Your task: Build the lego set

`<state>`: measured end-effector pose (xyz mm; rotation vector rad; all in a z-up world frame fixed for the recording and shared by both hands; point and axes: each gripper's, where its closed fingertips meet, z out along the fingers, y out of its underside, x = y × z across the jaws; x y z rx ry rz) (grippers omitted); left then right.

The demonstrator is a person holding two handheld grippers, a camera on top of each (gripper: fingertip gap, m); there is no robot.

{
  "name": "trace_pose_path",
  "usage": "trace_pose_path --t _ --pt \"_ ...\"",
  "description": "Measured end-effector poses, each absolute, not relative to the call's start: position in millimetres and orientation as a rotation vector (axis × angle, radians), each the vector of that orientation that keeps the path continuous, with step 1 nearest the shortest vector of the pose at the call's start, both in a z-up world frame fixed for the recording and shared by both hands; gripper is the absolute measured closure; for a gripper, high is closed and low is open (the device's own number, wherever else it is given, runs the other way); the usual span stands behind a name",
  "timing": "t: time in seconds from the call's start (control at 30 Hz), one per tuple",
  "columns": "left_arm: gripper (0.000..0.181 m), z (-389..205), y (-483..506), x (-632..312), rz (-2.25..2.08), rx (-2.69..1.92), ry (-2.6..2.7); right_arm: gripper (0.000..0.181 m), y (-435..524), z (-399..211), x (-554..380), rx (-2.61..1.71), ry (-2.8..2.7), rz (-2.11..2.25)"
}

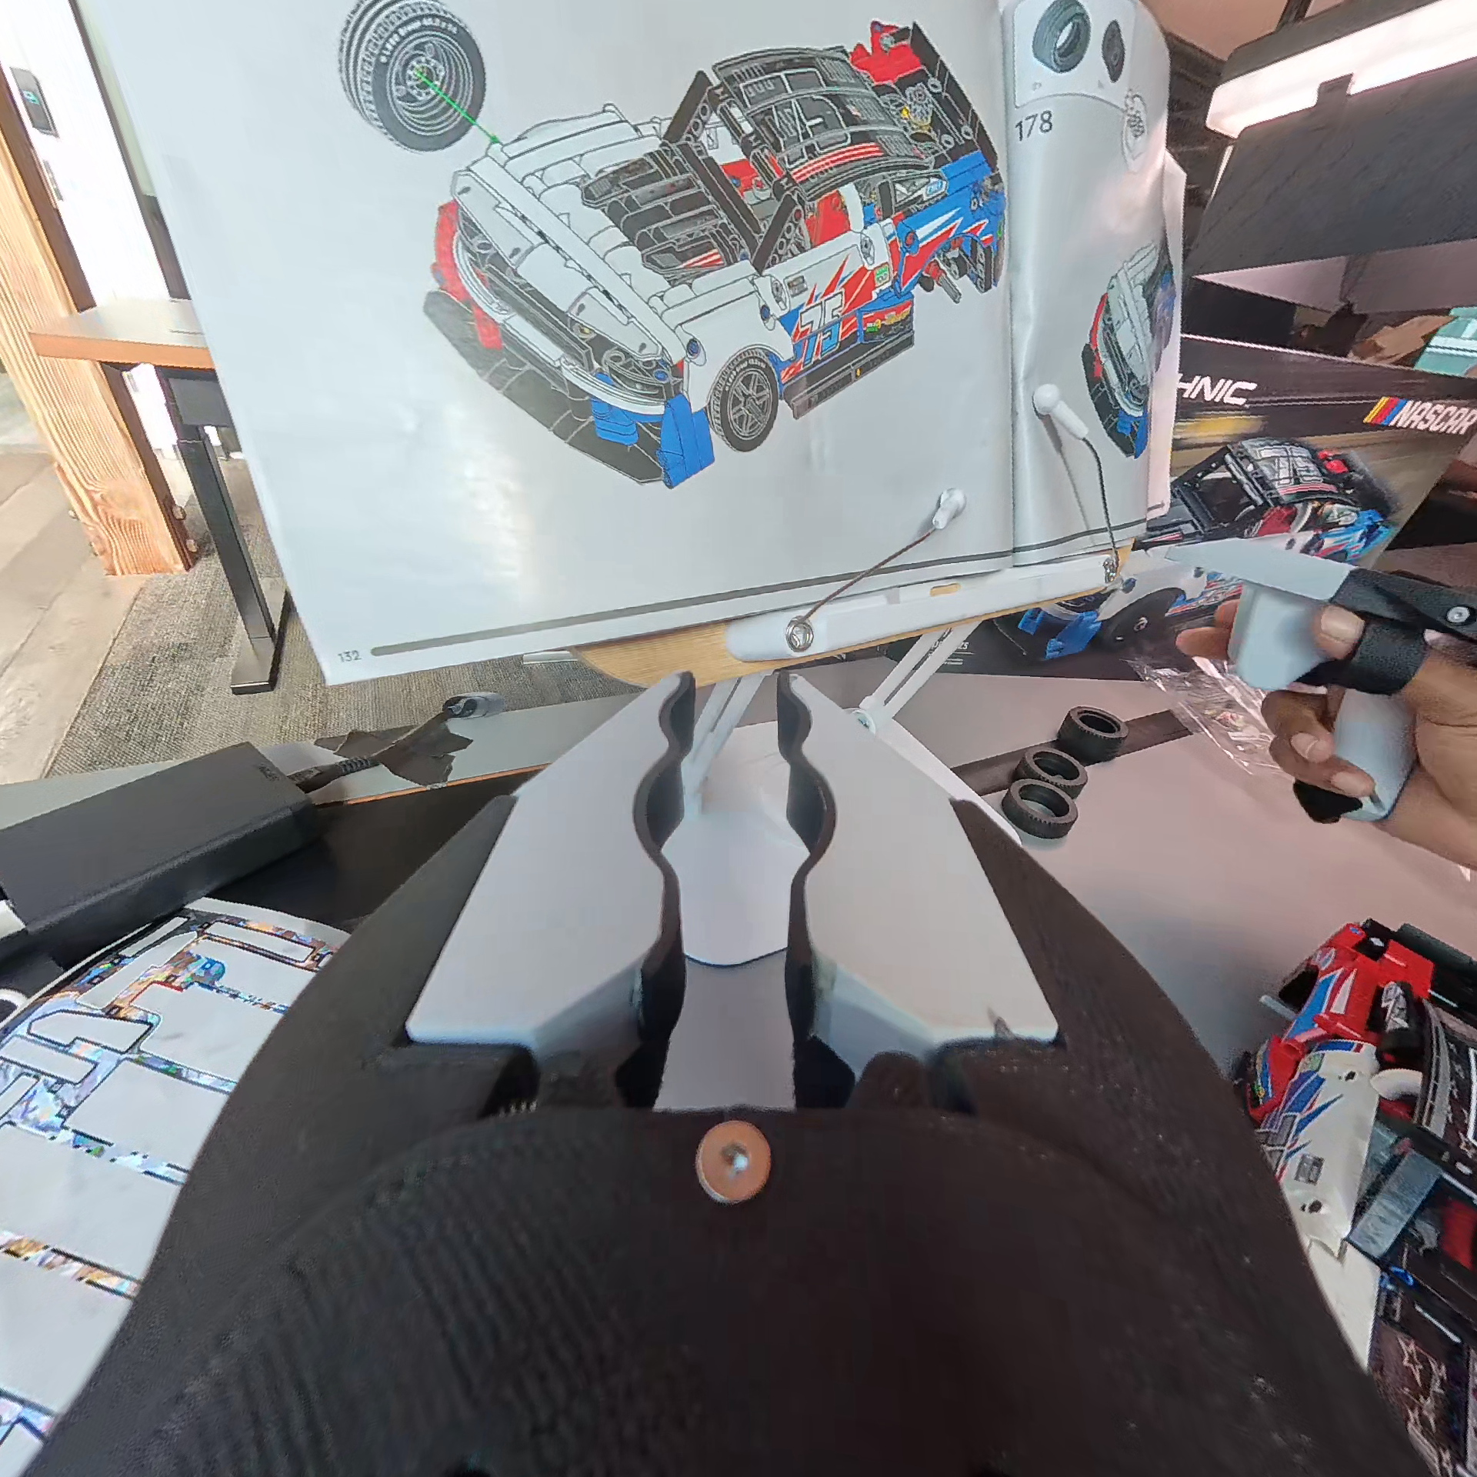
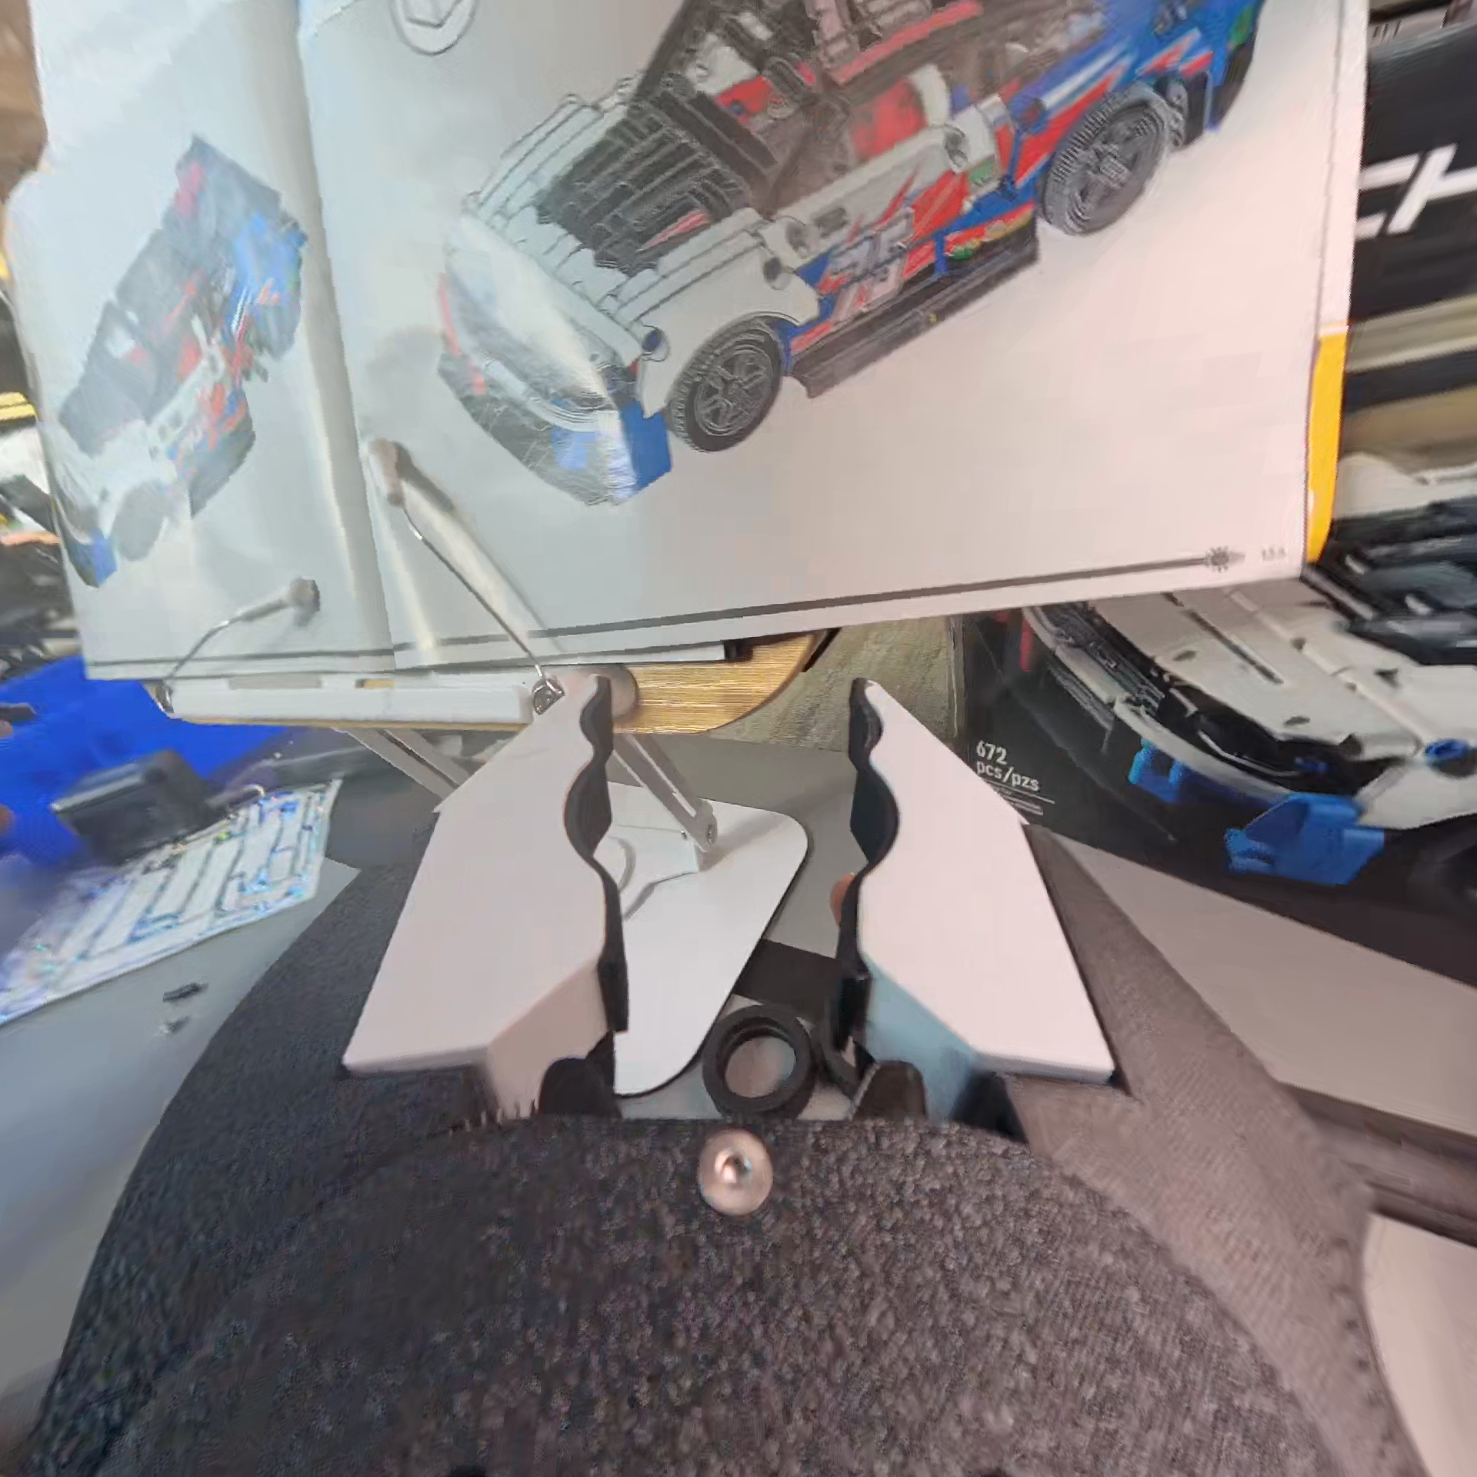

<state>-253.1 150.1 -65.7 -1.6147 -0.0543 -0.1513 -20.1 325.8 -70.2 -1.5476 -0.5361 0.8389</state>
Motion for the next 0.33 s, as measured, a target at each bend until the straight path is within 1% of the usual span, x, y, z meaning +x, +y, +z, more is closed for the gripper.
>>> trace_pose_path --t 0.03,0.1,0.13,0.17,0.27,0.3,0.33 --pt "0.159 -65 151 -254 -0.163 -1.614 -0.067 0.114 331 -74 -20 -1.572 -0.497 0.896" --pt "0.157 -62 154 -254 -0.183 -1.603 -0.087 0.095 335 -83 -30 -1.607 -0.496 1.021" --pt "0.158 -59 155 -253 -0.189 -1.596 -0.093 0.089 335 -84 -38 -1.613 -0.498 1.091" --pt "0.158 -57 156 -251 -0.192 -1.59 -0.094 0.089 335 -82 -45 -1.599 -0.499 1.16" --pt "0.158 -52 156 -244 -0.175 -1.581 -0.072 0.101 332 -67 -58 -1.529 -0.513 1.244" --pt "0.158 -53 155 -242 -0.166 -1.58 -0.062 0.107 336 -68 -58 -1.541 -0.5 1.226" --pt "0.158 -55 155 -242 -0.155 -1.582 -0.054 0.116 339 -70 -56 -1.556 -0.484 1.207"
